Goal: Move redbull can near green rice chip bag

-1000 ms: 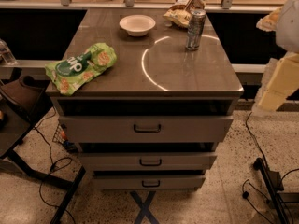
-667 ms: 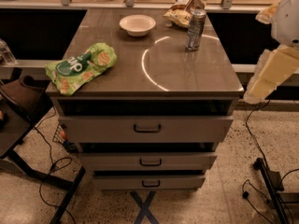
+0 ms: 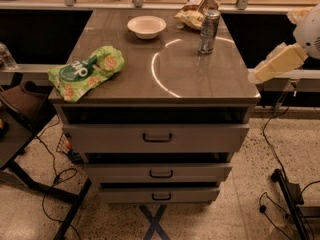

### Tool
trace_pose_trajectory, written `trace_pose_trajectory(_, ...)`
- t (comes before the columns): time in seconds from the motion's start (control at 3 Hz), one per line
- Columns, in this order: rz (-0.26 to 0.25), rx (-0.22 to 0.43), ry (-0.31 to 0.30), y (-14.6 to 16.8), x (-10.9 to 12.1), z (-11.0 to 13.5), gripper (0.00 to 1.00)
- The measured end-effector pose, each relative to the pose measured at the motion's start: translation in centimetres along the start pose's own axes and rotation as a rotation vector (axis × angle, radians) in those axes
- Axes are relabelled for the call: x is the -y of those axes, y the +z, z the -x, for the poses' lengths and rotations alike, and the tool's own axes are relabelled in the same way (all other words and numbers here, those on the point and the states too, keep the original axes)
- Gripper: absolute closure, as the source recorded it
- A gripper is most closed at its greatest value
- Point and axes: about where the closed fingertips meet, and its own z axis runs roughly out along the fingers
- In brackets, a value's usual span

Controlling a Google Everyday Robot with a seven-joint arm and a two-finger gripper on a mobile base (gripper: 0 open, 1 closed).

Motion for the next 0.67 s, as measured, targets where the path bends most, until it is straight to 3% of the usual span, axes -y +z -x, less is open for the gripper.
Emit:
trace_pose_trajectory(0.33, -0.091, 0.179, 0.066, 1.1, 2.9, 0.9, 0.0)
trace_pose_trajectory(0.67, -0.17, 0.23, 0.079, 0.7, 4.9, 2.1, 0.0)
